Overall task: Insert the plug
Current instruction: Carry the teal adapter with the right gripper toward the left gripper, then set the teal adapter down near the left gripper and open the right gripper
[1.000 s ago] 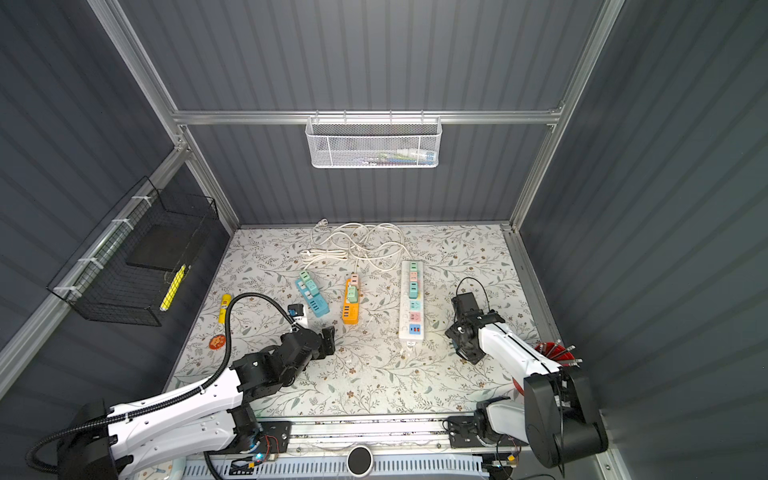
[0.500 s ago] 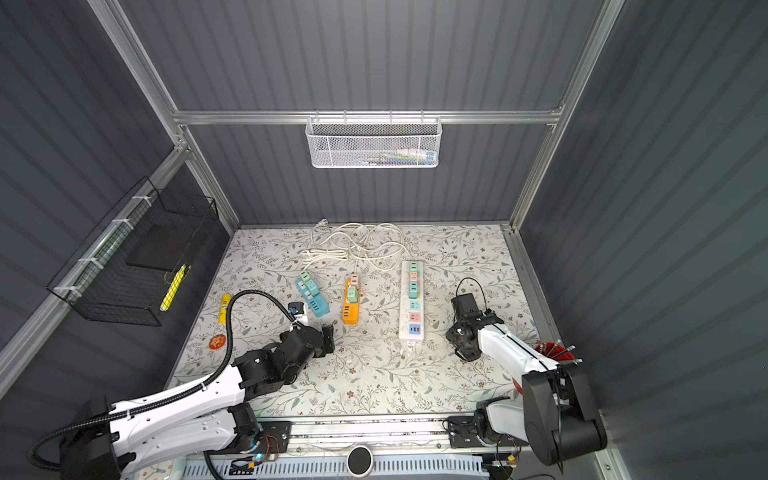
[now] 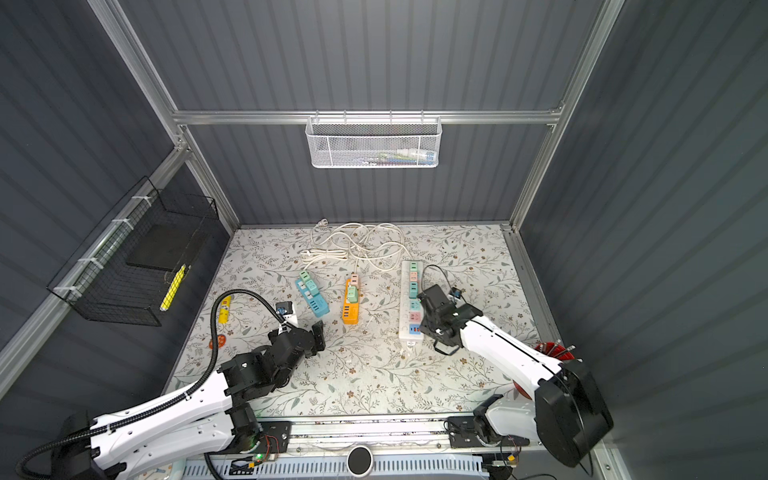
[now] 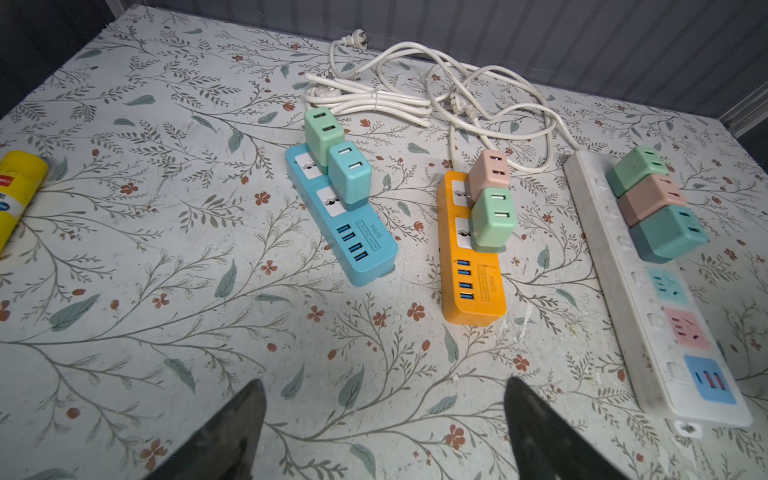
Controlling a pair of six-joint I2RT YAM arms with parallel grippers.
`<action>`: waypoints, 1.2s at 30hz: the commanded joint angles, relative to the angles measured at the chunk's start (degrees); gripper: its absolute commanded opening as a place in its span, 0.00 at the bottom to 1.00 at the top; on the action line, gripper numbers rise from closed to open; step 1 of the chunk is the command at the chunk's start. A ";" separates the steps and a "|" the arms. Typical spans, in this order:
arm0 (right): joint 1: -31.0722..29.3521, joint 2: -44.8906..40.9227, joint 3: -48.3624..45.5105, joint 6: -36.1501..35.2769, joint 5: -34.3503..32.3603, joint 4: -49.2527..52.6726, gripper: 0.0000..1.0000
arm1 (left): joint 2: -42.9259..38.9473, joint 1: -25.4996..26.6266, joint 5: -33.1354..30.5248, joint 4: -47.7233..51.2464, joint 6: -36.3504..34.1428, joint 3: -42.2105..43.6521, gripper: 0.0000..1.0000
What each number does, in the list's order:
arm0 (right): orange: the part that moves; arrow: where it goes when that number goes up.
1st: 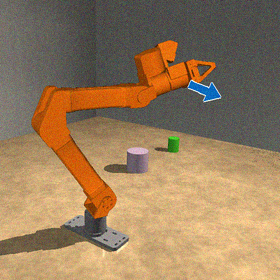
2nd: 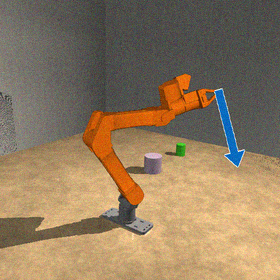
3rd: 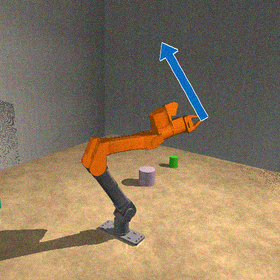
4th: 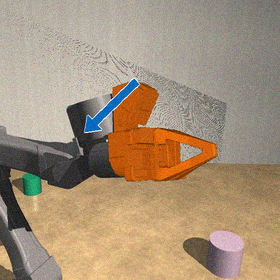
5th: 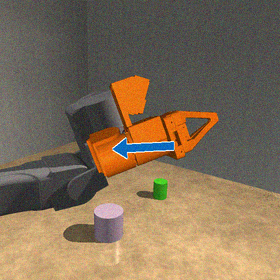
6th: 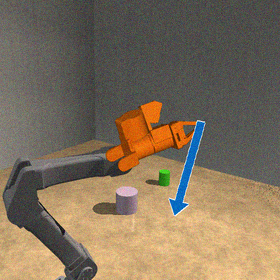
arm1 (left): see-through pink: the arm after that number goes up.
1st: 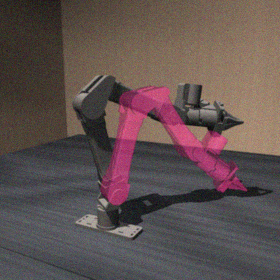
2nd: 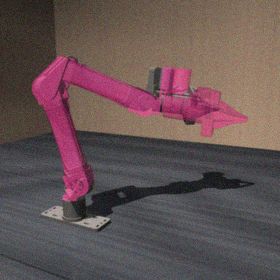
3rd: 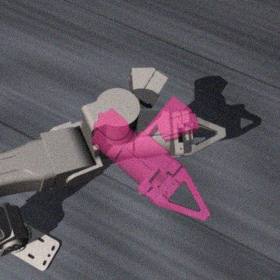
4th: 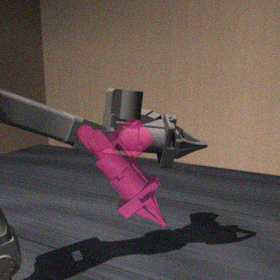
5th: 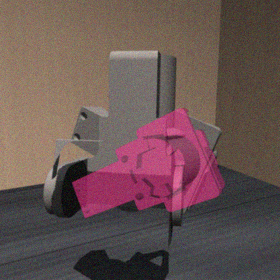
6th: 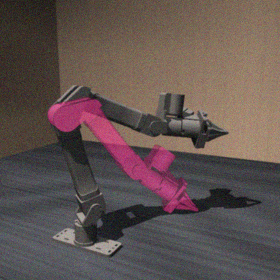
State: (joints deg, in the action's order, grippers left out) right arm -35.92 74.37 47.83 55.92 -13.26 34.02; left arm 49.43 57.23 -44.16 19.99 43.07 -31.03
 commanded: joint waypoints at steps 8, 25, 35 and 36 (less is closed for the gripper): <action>-18.58 20.75 18.58 -1.16 -5.23 1.07 0.39 | -0.73 -0.09 -1.38 5.04 2.27 -2.27 0.88; -21.34 37.22 26.73 -2.75 3.21 -3.88 0.47 | -0.66 -0.22 -3.17 9.02 5.98 -1.47 0.89; -21.07 35.85 23.49 -1.92 7.10 -7.34 0.66 | 2.93 -0.17 -4.40 8.54 4.39 -1.92 0.91; -21.12 35.15 22.80 -2.42 8.42 -8.86 0.66 | 3.03 -0.21 -4.44 8.54 4.41 -2.02 0.91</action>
State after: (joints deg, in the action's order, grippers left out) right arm -57.14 111.28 72.55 53.76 -7.66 27.09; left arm 52.21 57.23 -46.81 27.44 47.81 -31.86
